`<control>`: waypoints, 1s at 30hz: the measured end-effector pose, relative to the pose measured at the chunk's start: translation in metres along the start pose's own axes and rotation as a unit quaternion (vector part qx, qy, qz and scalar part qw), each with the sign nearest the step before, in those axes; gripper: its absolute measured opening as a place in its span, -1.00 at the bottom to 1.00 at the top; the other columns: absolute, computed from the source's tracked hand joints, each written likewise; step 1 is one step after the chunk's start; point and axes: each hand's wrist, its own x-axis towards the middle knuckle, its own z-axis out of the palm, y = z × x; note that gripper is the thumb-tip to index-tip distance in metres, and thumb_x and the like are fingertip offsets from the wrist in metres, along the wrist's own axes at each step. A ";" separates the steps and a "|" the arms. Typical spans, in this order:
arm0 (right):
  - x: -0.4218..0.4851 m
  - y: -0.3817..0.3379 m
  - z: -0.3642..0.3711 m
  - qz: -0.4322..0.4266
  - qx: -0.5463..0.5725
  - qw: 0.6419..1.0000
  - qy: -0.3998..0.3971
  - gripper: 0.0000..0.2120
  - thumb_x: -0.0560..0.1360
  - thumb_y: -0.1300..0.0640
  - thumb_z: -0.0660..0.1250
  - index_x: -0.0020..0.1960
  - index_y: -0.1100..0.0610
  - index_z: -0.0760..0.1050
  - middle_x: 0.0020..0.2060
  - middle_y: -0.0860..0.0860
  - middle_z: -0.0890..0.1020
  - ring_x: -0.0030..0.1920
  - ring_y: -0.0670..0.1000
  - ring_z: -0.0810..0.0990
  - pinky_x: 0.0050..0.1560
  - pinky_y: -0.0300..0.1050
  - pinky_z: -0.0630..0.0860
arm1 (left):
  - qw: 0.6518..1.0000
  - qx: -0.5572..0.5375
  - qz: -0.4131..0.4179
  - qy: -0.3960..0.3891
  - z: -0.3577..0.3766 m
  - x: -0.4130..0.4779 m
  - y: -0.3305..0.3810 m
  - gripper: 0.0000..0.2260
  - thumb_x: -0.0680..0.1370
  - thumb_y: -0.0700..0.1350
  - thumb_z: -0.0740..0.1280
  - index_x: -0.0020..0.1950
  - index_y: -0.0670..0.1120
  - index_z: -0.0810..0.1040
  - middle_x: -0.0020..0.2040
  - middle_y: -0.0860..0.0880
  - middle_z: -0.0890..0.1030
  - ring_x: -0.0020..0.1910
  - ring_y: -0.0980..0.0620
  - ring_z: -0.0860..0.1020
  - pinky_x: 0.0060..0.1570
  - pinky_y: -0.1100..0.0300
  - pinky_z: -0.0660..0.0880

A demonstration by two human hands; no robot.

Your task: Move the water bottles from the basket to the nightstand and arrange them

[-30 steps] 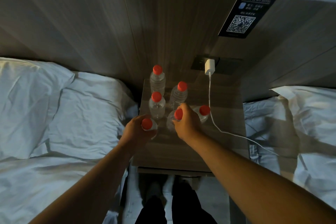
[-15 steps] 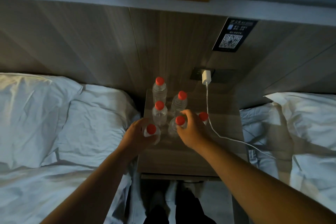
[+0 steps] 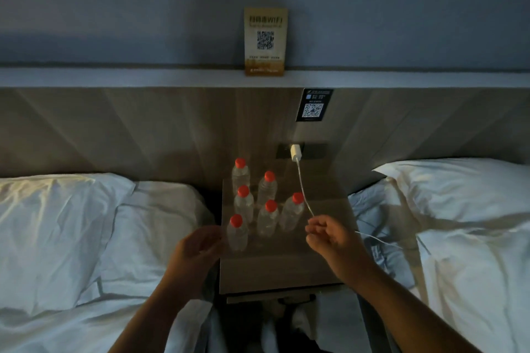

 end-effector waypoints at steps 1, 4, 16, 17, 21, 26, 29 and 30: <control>-0.009 -0.002 -0.004 -0.005 0.004 1.000 0.008 -0.77 0.48 0.22 0.40 0.03 -0.07 0.51 -0.01 -0.05 0.66 0.04 -0.11 0.63 0.05 -0.18 0.56 | 1.000 -0.010 0.014 -0.003 -0.001 -0.004 0.004 -0.72 0.48 -0.41 0.38 -0.14 -0.01 0.63 -0.26 0.13 0.70 -0.33 0.28 0.58 -0.29 0.42 0.48; -0.033 -0.009 -0.015 -0.020 0.020 0.999 0.039 -0.76 0.48 0.27 0.40 0.02 -0.03 0.52 -0.03 -0.02 0.67 0.02 -0.08 0.64 0.05 -0.16 0.58 | 0.998 -0.019 0.039 -0.040 0.003 -0.015 0.012 -0.82 0.50 -0.31 0.41 -0.11 -0.02 0.66 -0.15 0.03 0.71 -0.21 0.18 0.61 -0.22 0.34 0.51; -0.120 0.015 -0.096 -0.049 -0.002 0.983 0.178 -0.80 0.47 0.32 0.40 -0.02 0.04 0.59 -0.13 0.01 0.69 -0.08 -0.09 0.66 -0.03 -0.18 0.57 | 0.981 0.001 0.060 -0.182 0.095 -0.039 0.051 -0.79 0.51 -0.41 0.34 -0.03 -0.12 0.64 -0.18 -0.06 0.71 -0.20 0.17 0.61 -0.24 0.38 0.52; -0.128 0.020 -0.104 -0.042 0.001 0.981 0.192 -0.81 0.47 0.32 0.40 -0.04 0.05 0.60 -0.16 -0.02 0.68 -0.12 -0.14 0.66 -0.09 -0.26 0.55 | 0.979 0.008 0.064 -0.192 0.106 -0.041 0.055 -0.82 0.50 -0.36 0.39 -0.04 -0.11 0.65 -0.16 -0.10 0.71 -0.19 0.15 0.61 -0.23 0.37 0.52; -0.156 0.048 -0.143 -0.021 0.049 0.971 0.231 -0.82 0.47 0.30 0.39 -0.17 0.03 0.59 -0.32 -0.06 0.64 -0.33 -0.17 0.57 -0.27 -0.23 0.45 | 0.973 0.048 0.064 -0.217 0.157 -0.049 0.064 -0.88 0.43 -0.19 0.44 -0.12 0.01 0.69 -0.13 0.01 0.72 -0.17 0.21 0.63 -0.11 0.27 0.51; -0.209 0.093 -0.199 0.001 0.110 0.948 0.299 -0.87 0.44 0.27 0.40 -0.14 0.04 0.58 -0.17 0.08 0.65 -0.10 0.09 0.63 -0.01 0.11 0.54 | 0.955 0.086 0.068 -0.274 0.232 -0.077 0.073 -0.71 0.30 -0.02 0.45 -0.01 -0.03 0.63 -0.06 0.04 0.73 -0.05 0.14 0.66 -0.03 0.20 0.52; -0.249 0.118 -0.235 0.026 0.162 0.923 0.348 -0.93 0.43 0.25 0.40 -0.13 0.09 0.59 -0.12 0.07 0.68 -0.04 0.05 0.65 0.08 0.14 0.54 | 0.939 0.101 0.075 -0.321 0.284 -0.094 0.078 -0.67 0.33 -0.01 0.50 0.05 -0.09 0.63 -0.06 -0.10 0.72 -0.03 0.06 0.66 -0.10 0.28 0.57; -0.262 0.125 -0.246 0.032 0.178 0.913 0.366 -0.93 0.43 0.25 0.41 -0.12 0.10 0.59 -0.11 0.06 0.68 -0.01 0.05 0.65 0.10 0.12 0.53 | 0.933 0.101 0.075 -0.337 0.303 -0.099 0.081 -0.65 0.33 -0.03 0.51 0.05 -0.12 0.61 -0.06 -0.13 0.70 -0.04 0.03 0.64 -0.15 0.33 0.57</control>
